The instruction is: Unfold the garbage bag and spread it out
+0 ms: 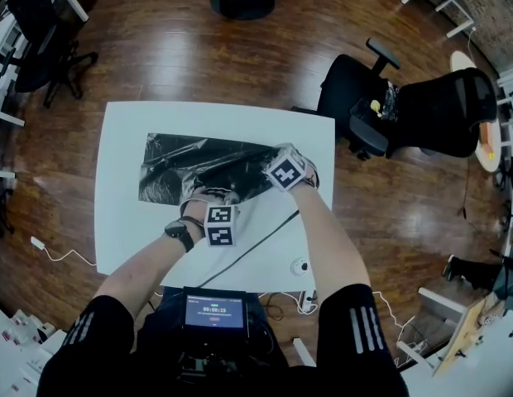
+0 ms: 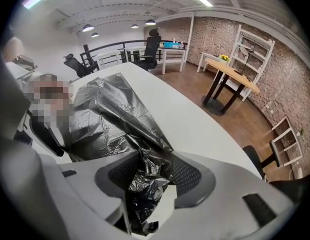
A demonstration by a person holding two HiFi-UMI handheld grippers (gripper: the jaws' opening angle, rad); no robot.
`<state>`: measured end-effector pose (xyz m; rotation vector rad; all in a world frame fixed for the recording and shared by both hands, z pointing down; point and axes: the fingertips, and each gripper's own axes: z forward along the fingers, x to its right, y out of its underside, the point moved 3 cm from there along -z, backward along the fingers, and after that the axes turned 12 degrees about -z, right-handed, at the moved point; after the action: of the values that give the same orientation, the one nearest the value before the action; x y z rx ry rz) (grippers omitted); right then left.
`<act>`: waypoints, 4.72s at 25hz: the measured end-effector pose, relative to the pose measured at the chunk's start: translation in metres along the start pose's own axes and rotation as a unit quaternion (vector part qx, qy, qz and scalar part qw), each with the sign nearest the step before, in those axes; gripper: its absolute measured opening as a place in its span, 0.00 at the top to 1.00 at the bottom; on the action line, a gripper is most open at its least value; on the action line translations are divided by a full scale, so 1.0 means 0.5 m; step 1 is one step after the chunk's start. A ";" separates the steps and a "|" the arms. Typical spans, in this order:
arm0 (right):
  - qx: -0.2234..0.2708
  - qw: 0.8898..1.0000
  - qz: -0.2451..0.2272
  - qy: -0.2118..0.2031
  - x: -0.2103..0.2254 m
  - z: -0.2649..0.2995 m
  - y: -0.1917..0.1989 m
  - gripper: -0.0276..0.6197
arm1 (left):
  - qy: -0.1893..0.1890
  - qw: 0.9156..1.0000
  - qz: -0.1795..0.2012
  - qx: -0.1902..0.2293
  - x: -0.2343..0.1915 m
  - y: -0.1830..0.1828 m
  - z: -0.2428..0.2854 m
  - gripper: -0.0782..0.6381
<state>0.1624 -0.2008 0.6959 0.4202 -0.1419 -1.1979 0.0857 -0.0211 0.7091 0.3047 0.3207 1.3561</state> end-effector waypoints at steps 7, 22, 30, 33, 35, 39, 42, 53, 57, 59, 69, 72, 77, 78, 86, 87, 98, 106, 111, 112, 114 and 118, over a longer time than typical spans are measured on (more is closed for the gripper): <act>0.057 0.998 -0.022 -0.028 -0.039 -0.060 -0.042 0.60 | -0.029 0.995 -0.034 0.086 -0.046 -0.072 -0.105 0.73; 0.085 0.992 -0.087 -0.012 -0.094 -0.153 -0.026 0.60 | -0.014 0.992 -0.082 0.099 -0.047 -0.033 -0.151 0.73; 0.169 0.984 -0.062 -0.003 -0.086 -0.217 -0.058 0.60 | 0.000 0.993 -0.062 0.098 0.010 -0.049 -0.115 0.73; 0.110 0.985 -0.130 -0.020 -0.120 -0.172 -0.031 0.61 | -0.016 0.994 -0.058 0.090 0.002 -0.045 -0.107 0.73; 0.069 0.986 -0.146 -0.029 -0.126 -0.132 -0.001 0.61 | -0.031 0.994 -0.067 0.086 -0.017 -0.031 -0.113 0.73; 0.017 0.990 -0.129 -0.056 -0.120 -0.082 0.052 0.60 | -0.064 0.992 -0.092 0.055 -0.064 0.044 -0.124 0.73; 0.012 0.991 -0.112 -0.067 -0.111 -0.079 0.056 0.52 | -0.074 0.989 -0.121 0.040 -0.090 0.089 -0.142 0.73; 0.004 0.992 -0.090 -0.089 -0.090 -0.037 0.081 0.39 | -0.058 0.986 -0.157 0.011 -0.071 0.155 -0.123 0.73; 0.008 0.992 -0.084 -0.093 -0.088 -0.034 0.076 0.39 | -0.056 0.985 -0.165 0.006 -0.071 0.172 -0.115 0.73; 0.009 0.992 -0.086 -0.092 -0.089 -0.035 0.077 0.39 | -0.065 0.983 -0.171 0.014 -0.080 0.173 -0.124 0.73; -0.002 0.992 -0.093 -0.091 -0.092 -0.031 0.084 0.38 | -0.137 0.970 -0.197 -0.033 -0.215 0.306 -0.209 0.73; -0.006 0.991 -0.092 -0.095 -0.094 -0.030 0.090 0.38 | -0.137 0.973 -0.175 -0.069 -0.229 0.361 -0.228 0.73; -0.004 0.992 -0.090 -0.093 -0.093 -0.031 0.088 0.38 | -0.090 0.979 -0.151 -0.104 -0.218 0.426 -0.204 0.72; -0.002 0.992 -0.090 -0.092 -0.093 -0.031 0.087 0.38 | -0.086 0.979 -0.151 -0.105 -0.218 0.432 -0.198 0.72; -0.005 0.992 -0.087 -0.090 -0.097 -0.032 0.082 0.38 | -0.068 0.982 -0.156 -0.085 -0.217 0.415 -0.203 0.89; -0.004 0.992 -0.086 -0.089 -0.096 -0.031 0.082 0.38 | -0.069 0.982 -0.158 -0.082 -0.219 0.411 -0.208 0.89; 0.027 0.994 -0.083 -0.070 -0.097 -0.056 0.034 0.39 | -0.026 0.983 -0.152 -0.104 -0.227 0.452 -0.204 0.66; 0.051 0.991 -0.109 -0.062 -0.127 -0.072 -0.021 0.39 | 0.000 0.978 -0.194 -0.080 -0.232 0.428 -0.224 0.89; 0.071 0.989 -0.119 -0.052 -0.137 -0.094 -0.055 0.39 | 0.006 0.979 -0.200 -0.048 -0.242 0.403 -0.254 0.89; 0.075 0.989 -0.121 -0.051 -0.140 -0.098 -0.061 0.39 | 0.001 0.979 -0.197 -0.043 -0.250 0.397 -0.262 0.89; 0.082 0.988 -0.124 -0.051 -0.149 -0.103 -0.072 0.39 | -0.020 0.980 -0.194 -0.035 -0.279 0.383 -0.284 0.89; 0.089 0.986 -0.130 -0.053 -0.172 -0.104 -0.088 0.39 | -0.036 0.978 -0.204 -0.025 -0.326 0.371 -0.297 0.89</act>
<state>0.1093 -0.1219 0.6410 0.5432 -0.2948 -1.4717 -0.1698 -0.1421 0.6538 0.2300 0.2708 0.9447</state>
